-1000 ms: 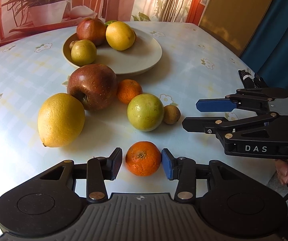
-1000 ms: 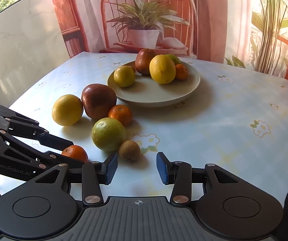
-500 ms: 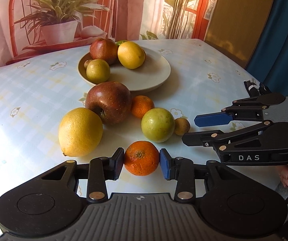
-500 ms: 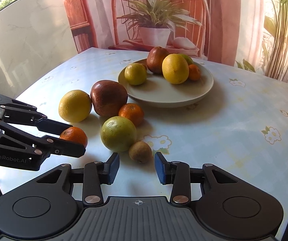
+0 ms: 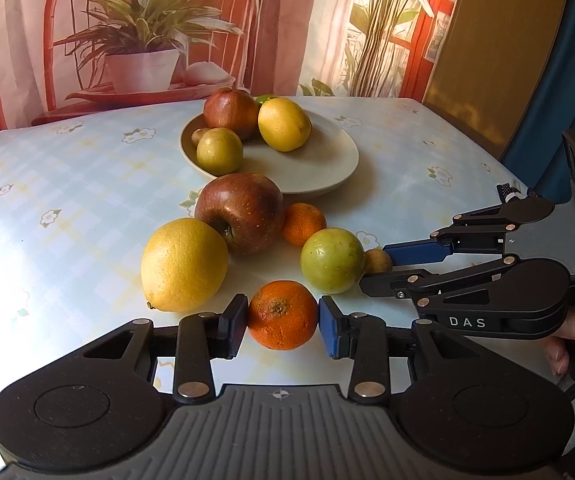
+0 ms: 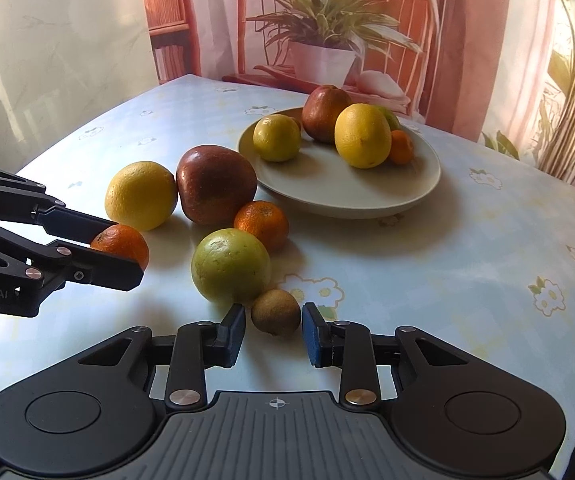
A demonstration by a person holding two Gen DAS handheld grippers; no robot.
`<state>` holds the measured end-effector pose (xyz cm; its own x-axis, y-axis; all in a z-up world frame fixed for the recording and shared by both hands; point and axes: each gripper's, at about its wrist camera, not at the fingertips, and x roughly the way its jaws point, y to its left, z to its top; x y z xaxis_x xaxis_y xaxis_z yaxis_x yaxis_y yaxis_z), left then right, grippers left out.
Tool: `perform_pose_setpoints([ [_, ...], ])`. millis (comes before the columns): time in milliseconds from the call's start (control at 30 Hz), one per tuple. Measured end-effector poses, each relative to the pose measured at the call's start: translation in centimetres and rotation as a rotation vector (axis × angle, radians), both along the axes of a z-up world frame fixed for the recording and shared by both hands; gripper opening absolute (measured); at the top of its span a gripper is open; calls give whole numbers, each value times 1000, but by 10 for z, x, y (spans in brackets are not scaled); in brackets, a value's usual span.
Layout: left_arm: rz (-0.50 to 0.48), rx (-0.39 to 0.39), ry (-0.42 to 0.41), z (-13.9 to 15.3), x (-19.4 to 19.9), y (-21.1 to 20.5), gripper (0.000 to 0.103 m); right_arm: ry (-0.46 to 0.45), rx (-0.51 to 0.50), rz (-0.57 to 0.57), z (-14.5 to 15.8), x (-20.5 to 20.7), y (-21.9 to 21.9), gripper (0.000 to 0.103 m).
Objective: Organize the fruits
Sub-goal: 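Lift the tangerine and kiwi with both tools and carry them over the plate, then open both tools to release the tangerine and kiwi onto the plate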
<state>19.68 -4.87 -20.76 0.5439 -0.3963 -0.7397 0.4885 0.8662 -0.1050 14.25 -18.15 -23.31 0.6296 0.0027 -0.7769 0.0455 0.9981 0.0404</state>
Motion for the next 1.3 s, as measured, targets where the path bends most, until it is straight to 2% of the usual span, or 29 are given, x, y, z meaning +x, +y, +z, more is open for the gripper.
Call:
perform_pose_setpoints([
  [100, -3, 1, 1, -1, 0, 0, 41, -3, -1, -8, -1, 0, 0, 25],
  [700, -15, 5, -24, 3, -2, -2, 41, -36, 34, -37, 9, -12, -7, 25],
  [833, -41, 12, -71, 19, 2, -2, 41, -75, 45, -46, 26, -11, -13, 25],
  [1067, -44, -58, -138, 64, 26, -2, 41, -163, 38, -46, 68, 1, -30, 25],
  [1300, -38, -59, -245, 101, 50, -6, 41, -238, 11, -41, 103, 24, -49, 25],
])
